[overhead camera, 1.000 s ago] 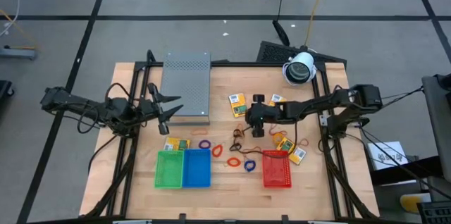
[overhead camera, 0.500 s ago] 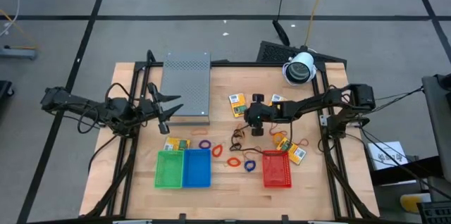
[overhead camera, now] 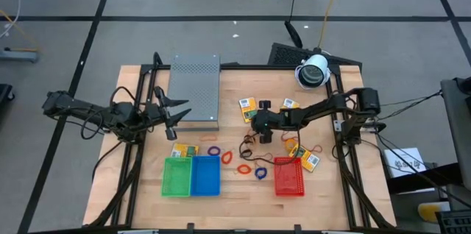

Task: Pick & Place Office Desk Supplies
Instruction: Put the crayon into the blue bin

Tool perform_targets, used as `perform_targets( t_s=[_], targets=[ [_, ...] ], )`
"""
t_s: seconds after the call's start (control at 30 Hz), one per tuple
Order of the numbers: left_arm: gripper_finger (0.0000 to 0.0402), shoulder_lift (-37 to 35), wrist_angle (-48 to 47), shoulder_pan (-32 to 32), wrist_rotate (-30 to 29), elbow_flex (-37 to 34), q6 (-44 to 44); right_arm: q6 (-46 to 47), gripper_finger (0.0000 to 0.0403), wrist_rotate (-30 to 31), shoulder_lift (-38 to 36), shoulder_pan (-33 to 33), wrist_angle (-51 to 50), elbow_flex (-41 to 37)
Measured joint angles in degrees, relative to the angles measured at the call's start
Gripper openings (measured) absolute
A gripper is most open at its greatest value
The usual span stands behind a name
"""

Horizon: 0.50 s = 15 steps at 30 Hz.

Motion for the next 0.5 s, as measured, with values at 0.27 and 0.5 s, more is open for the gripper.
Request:
perform_targets(
  t_s=[0.27,0.5],
  targets=[
    [0.0145,0.00,0.01,-0.02,-0.02,0.00,-0.88,-1.31,0.0160,-1.09,0.22,-0.59,0.60,0.02],
    [0.0145,0.00,0.00,-0.02,-0.02,0.00,-1.91,0.80,0.0160,-9.46,0.22,-3.83,0.54,0.02]
  ],
)
